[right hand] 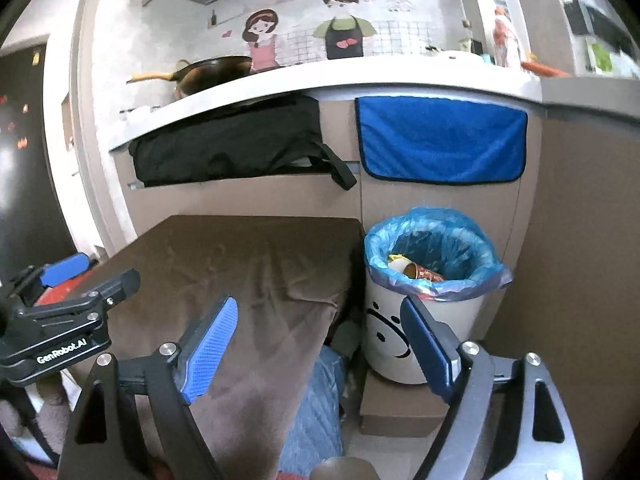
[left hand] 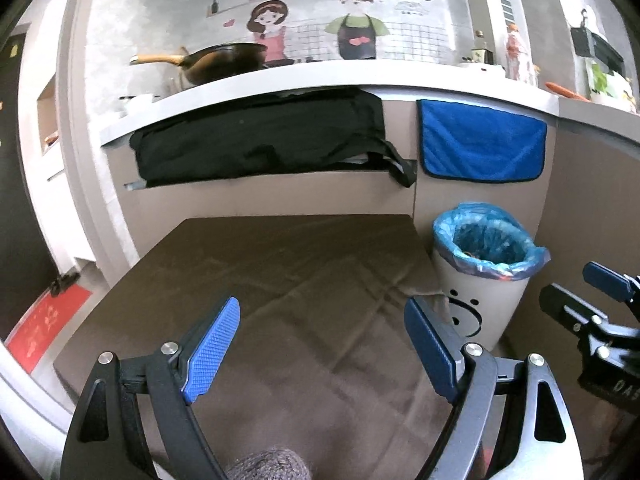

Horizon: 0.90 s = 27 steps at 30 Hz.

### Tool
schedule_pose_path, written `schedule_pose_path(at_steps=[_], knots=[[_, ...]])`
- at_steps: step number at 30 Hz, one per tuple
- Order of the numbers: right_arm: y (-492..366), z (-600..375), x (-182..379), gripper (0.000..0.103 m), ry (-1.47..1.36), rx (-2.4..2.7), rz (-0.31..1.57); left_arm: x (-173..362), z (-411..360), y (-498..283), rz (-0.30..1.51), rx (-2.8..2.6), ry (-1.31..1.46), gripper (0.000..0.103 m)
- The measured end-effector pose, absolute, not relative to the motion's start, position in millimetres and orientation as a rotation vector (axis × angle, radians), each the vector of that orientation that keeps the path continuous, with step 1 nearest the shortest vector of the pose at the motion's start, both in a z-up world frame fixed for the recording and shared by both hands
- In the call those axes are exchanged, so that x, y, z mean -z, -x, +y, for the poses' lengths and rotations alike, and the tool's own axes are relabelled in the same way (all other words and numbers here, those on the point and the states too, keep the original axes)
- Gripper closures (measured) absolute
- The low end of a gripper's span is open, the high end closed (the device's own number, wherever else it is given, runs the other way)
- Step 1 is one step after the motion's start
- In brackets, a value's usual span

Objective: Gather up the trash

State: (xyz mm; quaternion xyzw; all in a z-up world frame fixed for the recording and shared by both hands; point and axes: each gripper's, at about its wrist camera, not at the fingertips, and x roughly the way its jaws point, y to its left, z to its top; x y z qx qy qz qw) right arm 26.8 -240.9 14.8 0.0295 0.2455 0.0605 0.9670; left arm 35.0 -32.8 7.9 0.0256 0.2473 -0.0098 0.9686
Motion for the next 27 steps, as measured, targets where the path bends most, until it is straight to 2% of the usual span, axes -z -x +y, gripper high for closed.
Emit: schedule_pose_path(at_steps=[27], knots=[[-11, -223, -15, 0.022, -0.029, -0.126, 0.477, -13, -18, -16, 0.468, -0.003, 0.004, 0.019]])
